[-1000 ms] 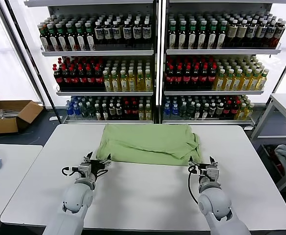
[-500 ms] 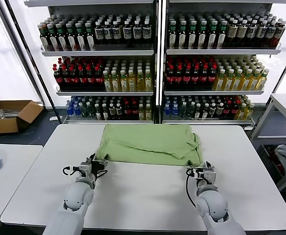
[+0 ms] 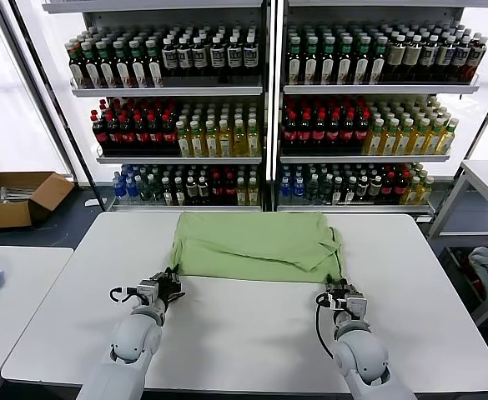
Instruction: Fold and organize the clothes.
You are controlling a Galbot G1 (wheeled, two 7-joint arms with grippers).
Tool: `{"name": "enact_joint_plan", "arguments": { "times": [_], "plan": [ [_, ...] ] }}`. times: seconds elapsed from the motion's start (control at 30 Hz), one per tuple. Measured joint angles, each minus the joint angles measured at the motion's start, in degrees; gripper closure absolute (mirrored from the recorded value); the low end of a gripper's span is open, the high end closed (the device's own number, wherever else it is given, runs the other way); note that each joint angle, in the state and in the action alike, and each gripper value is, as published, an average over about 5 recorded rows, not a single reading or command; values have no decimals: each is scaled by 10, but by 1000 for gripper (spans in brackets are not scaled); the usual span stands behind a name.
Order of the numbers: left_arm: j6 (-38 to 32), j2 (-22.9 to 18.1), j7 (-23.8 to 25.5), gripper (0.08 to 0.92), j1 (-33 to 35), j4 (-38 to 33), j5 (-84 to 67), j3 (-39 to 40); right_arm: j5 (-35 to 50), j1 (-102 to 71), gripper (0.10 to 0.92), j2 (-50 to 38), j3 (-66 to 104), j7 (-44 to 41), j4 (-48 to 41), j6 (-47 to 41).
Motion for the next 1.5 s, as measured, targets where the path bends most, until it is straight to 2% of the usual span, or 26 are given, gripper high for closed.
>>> {"name": "enact_joint_plan", "arguments": {
  "times": [0.13,0.33,0.53,0.87,1.17,1.27,1.37,1.5],
  "plan": [
    [-3,0,1,912,5,-3,2,-1,-8,-6,916,-2,2,-2,12,3],
    [-10,4,0,912,21,-22,6,-5,-22,-25,918,-9,7,-1,53,6],
    [-11,12,-7,912,57,-77,14,-10,-34,-71,918,-15,15,10,122,9],
    [-13,31,-26,912,169,-218,19,-28,-64,-202,918,-16,16,43,226,22],
    [-26,37,-41,912,296,-313,37,-44,-90,-304,915,-22,13,77,269,32],
    [-28,35,-45,912,333,-329,44,-44,-97,-327,869,-23,9,86,279,33],
    [-28,33,-48,901,363,-346,51,-42,-100,-347,784,-23,9,96,291,34],
    [-26,29,-51,816,397,-367,62,-33,-101,-365,671,-25,12,105,312,33]
  ]
}}
